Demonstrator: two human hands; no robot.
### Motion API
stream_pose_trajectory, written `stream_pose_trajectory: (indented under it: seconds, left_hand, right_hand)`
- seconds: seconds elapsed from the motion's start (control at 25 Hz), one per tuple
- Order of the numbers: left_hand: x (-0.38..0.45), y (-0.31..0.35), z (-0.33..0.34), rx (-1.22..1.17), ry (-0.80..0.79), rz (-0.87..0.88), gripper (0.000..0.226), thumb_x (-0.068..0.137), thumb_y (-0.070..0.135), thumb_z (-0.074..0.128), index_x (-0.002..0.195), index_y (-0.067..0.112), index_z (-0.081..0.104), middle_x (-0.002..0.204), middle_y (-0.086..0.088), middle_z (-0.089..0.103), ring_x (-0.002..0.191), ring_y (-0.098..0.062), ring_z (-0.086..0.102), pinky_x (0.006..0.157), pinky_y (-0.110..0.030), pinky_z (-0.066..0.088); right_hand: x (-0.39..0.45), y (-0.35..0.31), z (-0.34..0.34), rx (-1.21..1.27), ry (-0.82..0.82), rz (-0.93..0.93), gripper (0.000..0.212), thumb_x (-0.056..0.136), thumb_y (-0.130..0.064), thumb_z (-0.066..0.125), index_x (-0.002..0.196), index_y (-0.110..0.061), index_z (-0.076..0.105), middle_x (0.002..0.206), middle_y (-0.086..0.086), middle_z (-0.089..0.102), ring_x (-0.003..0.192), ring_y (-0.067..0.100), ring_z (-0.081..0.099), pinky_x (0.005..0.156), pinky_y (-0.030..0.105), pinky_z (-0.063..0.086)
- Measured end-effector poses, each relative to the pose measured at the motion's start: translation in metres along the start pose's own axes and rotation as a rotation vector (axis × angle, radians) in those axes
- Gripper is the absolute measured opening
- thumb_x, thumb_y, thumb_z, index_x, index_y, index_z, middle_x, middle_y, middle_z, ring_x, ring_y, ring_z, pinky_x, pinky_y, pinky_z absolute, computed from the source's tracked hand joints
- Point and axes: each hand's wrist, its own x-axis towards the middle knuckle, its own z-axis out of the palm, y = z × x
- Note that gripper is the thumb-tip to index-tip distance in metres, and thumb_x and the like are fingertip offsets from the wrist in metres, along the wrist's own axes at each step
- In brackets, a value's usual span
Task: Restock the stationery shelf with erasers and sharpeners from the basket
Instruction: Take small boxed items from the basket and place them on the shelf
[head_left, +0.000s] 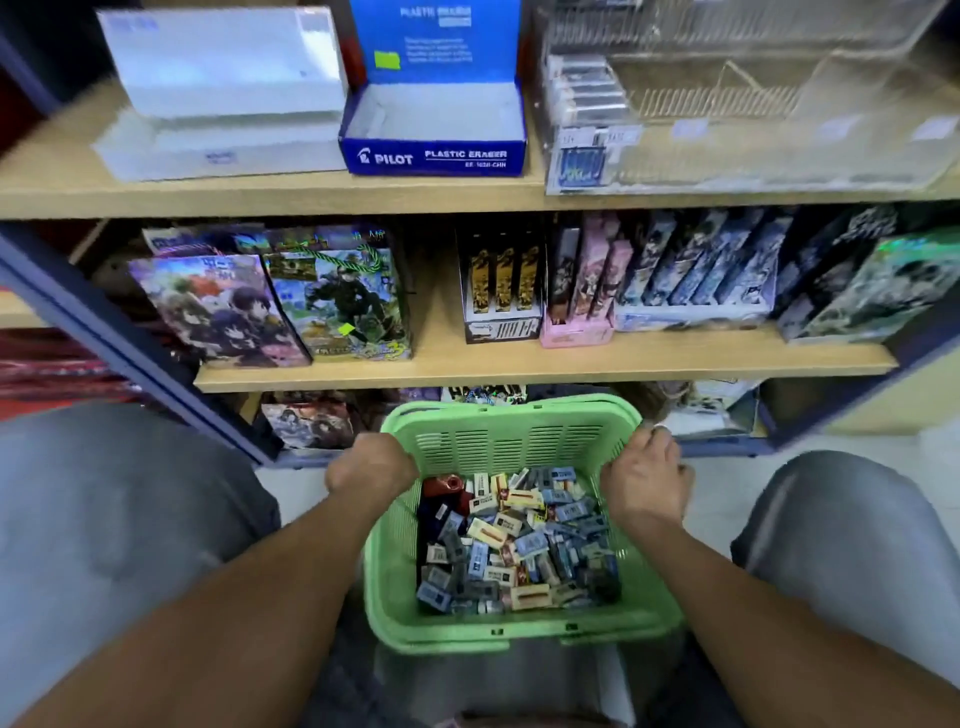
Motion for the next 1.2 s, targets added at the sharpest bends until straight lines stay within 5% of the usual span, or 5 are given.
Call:
stream_pose_trajectory:
  seconds: [0.16, 0.56, 0.76, 0.88, 1.2]
  left_hand:
    - [-0.017, 0.022, -0.005, 0.178, 0.329, 0.269, 0.047, 0.089, 0.016, 0.052, 0.133, 0.005, 0.038, 0.13, -0.013, 0.049, 0.121, -0.03, 0.049, 0.086, -0.043, 0.05]
    - [0.015, 0.018, 0.081, 0.13, -0.284, 0.379, 0.041, 0.09, 0.014, 0.069, 0.127, 0.005, 0.054, 0.122, -0.015, 0.063, 0.109, -0.03, 0.062, 0.09, -0.037, 0.051]
    - [0.051, 0.028, 0.112, 0.006, -0.28, 0.359, 0.046, 0.101, -0.002, 0.047, 0.146, -0.005, 0.036, 0.143, -0.025, 0.048, 0.132, -0.036, 0.048, 0.076, -0.014, 0.05]
    - [0.059, 0.025, 0.134, -0.02, -0.24, 0.254, 0.059, 0.098, 0.017, 0.055, 0.15, 0.004, 0.029, 0.15, -0.023, 0.035, 0.137, -0.038, 0.038, 0.107, -0.032, 0.037]
    - [0.066, 0.015, 0.169, 0.05, -0.247, 0.273, 0.065, 0.082, 0.019, 0.07, 0.138, 0.011, 0.039, 0.139, -0.016, 0.029, 0.12, -0.036, 0.05, 0.105, -0.041, 0.044]
  right_hand:
    - [-0.012, -0.04, -0.01, 0.032, -0.089, -0.249, 0.055, 0.087, -0.002, 0.054, 0.14, -0.009, 0.04, 0.14, 0.013, 0.043, 0.123, 0.027, 0.048, 0.1, 0.04, 0.048]
    - [-0.007, -0.064, 0.073, 0.015, -0.624, -0.411, 0.058, 0.093, -0.012, 0.063, 0.146, -0.012, 0.038, 0.15, 0.018, 0.041, 0.131, 0.034, 0.048, 0.101, 0.041, 0.044]
    - [-0.005, -0.084, 0.115, 0.04, -0.58, -0.57, 0.074, 0.085, -0.002, 0.062, 0.15, -0.013, 0.031, 0.155, 0.011, 0.035, 0.141, 0.03, 0.036, 0.113, 0.04, 0.037]
    - [0.008, -0.109, 0.133, -0.107, -0.604, -0.755, 0.085, 0.085, -0.019, 0.067, 0.155, -0.017, 0.019, 0.16, 0.008, 0.025, 0.147, 0.028, 0.023, 0.12, 0.049, 0.021]
    - [0.011, -0.115, 0.151, -0.391, -0.667, -0.92, 0.081, 0.082, -0.048, 0.07, 0.148, -0.026, 0.028, 0.145, 0.009, 0.036, 0.136, 0.03, 0.033, 0.111, 0.056, 0.025]
